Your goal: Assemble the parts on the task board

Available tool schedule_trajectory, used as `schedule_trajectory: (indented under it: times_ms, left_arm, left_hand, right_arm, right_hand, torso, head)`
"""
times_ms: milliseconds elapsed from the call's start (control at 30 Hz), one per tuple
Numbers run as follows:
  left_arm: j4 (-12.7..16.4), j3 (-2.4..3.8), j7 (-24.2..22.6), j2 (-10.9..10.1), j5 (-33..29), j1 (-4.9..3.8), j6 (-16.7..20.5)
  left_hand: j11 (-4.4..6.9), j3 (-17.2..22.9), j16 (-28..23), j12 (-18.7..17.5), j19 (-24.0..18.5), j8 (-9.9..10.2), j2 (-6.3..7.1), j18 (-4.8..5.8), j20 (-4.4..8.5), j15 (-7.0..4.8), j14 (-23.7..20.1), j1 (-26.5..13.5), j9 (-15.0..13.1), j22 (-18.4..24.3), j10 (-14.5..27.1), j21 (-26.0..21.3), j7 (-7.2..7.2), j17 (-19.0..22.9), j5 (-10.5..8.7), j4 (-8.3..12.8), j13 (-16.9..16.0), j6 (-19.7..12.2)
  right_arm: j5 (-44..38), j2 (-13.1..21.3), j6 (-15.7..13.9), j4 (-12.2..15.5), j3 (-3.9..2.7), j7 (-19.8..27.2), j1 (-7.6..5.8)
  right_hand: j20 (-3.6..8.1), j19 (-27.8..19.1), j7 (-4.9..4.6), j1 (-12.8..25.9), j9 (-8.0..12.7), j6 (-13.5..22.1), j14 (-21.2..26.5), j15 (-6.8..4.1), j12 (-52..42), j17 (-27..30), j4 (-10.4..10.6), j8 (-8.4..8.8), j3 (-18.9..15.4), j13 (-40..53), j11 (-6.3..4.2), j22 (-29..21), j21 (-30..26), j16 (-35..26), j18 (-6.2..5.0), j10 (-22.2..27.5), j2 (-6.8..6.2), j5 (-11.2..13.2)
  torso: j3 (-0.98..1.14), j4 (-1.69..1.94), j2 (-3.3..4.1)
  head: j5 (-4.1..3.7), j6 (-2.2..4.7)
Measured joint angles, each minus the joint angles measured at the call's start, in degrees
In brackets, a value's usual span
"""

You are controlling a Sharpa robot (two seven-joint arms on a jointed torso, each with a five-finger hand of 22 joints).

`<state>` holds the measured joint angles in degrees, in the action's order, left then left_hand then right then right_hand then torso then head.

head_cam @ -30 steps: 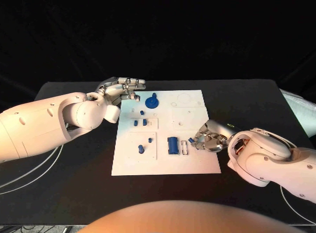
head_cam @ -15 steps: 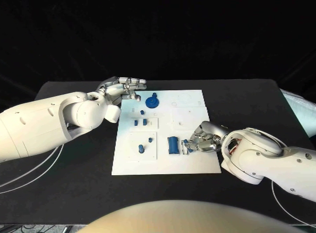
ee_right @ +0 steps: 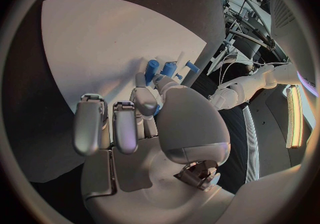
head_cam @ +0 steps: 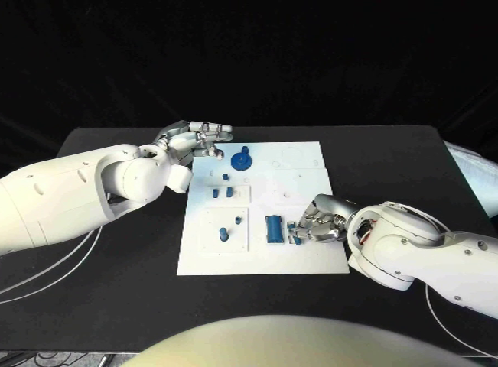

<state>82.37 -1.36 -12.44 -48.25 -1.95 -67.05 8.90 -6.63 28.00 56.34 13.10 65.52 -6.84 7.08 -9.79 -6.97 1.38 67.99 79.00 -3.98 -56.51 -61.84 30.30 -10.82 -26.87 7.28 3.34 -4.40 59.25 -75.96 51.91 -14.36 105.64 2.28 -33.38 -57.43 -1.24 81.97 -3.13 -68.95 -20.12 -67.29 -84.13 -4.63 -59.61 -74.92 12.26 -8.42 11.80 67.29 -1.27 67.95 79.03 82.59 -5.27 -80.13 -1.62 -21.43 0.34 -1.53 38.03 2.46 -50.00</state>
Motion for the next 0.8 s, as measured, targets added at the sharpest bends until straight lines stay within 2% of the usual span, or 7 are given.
schedule_trajectory:
  times_ms: [167,267,400,533,700,800]
  left_arm:
    - [0.01,0.00,0.02,0.01,0.01,0.00,-0.02]
    - [0.01,0.00,0.02,0.02,0.01,0.00,-0.04]
    - [0.01,0.00,0.04,0.02,0.02,0.00,-0.05]
    - [0.01,0.00,0.05,0.02,0.02,0.00,-0.07]
    - [0.00,0.00,0.06,0.02,0.03,0.00,-0.11]
    - [0.00,0.00,0.06,0.00,0.04,0.00,-0.13]
  left_hand:
    - [0.00,0.00,0.00,0.00,0.00,0.00,0.00,0.00,0.00,0.00,0.00,0.00,0.00,0.00,0.00,0.00,0.00,0.00,0.00,0.00,0.00,0.00]
    - [0.00,0.00,0.00,0.00,0.00,0.00,0.00,0.00,0.00,0.00,0.00,0.00,0.00,0.00,0.00,0.00,0.00,0.00,0.00,0.00,0.00,0.00]
    - [0.00,0.00,0.00,0.00,0.00,0.00,0.00,0.00,0.00,0.00,0.00,0.00,0.00,0.00,0.00,0.00,0.00,0.00,0.00,0.00,0.00,0.00]
    - [0.00,0.00,0.00,0.00,0.00,0.00,0.00,0.00,0.00,0.00,0.00,0.00,0.00,0.00,0.00,0.00,0.00,0.00,0.00,0.00,0.00,0.00]
    - [0.00,0.00,0.00,0.00,0.00,0.00,0.00,0.00,0.00,0.00,0.00,0.00,0.00,0.00,0.00,0.00,0.00,-0.01,0.00,0.00,0.00,0.00]
    - [0.00,0.00,0.00,0.00,0.00,0.00,0.00,0.00,0.00,0.00,0.00,0.00,0.00,0.00,0.00,0.00,0.00,-0.01,0.00,0.00,0.00,0.00]
  right_arm:
    - [-0.46,-0.28,0.31,-0.39,0.02,-0.13,0.02]
    - [-0.93,-0.38,0.33,-0.45,0.04,-0.22,0.05]
    - [-1.54,-0.44,0.27,-0.42,0.04,-0.28,0.05]
    - [-2.06,-0.38,0.02,-0.09,0.04,-0.28,0.05]
    - [-2.60,0.26,-0.32,0.55,0.03,0.06,0.05]
    - [-2.89,1.14,-0.32,1.03,0.03,0.66,0.05]
  right_hand:
    - [0.00,0.00,0.27,3.38,-0.07,-0.29,0.00,0.00,0.00,0.00,2.08,-0.22,-1.99,0.19,0.07,0.00,0.00,0.00,0.00,-0.08,-0.54,2.60]
    - [0.00,0.00,0.27,5.86,-0.29,-0.30,0.00,0.00,0.00,0.01,3.90,-0.22,-4.32,0.26,0.19,0.00,0.00,0.00,0.00,-0.20,-1.31,5.57]
    - [0.00,0.00,0.28,8.19,-0.56,-0.30,0.00,0.00,0.00,0.01,4.29,-0.22,-7.78,0.52,0.19,-0.01,0.00,0.00,0.00,-0.20,-0.94,9.42]
    - [0.00,0.00,0.28,9.26,-0.72,-0.30,0.00,0.00,0.00,0.01,4.41,-0.22,-9.78,0.83,0.19,-0.01,0.00,0.00,0.00,-0.20,0.15,10.13]
    - [0.00,0.00,0.28,9.24,-0.88,-0.30,0.00,0.00,0.00,0.01,3.89,-0.22,-10.60,0.93,0.20,0.10,0.00,0.00,0.00,-0.20,0.12,10.13]
    - [0.00,-0.01,0.28,7.00,-1.05,-0.29,0.00,0.00,0.01,0.01,3.19,-0.22,-11.61,0.99,0.20,0.10,0.00,0.00,0.00,-0.20,-0.34,10.68]
  torso:
    - [0.01,-0.02,0.00]
    - [0.02,-0.02,-0.02]
    - [0.03,-0.02,-0.02]
    - [0.04,-0.03,-0.02]
    - [0.07,-0.07,-0.01]
    - [0.10,-0.06,-0.01]
  head:
    - [0.01,0.00]
    - [-0.02,0.00]
    - [-0.13,0.01]
    - [-0.23,0.01]
    - [-0.27,0.01]
    - [-0.26,0.01]
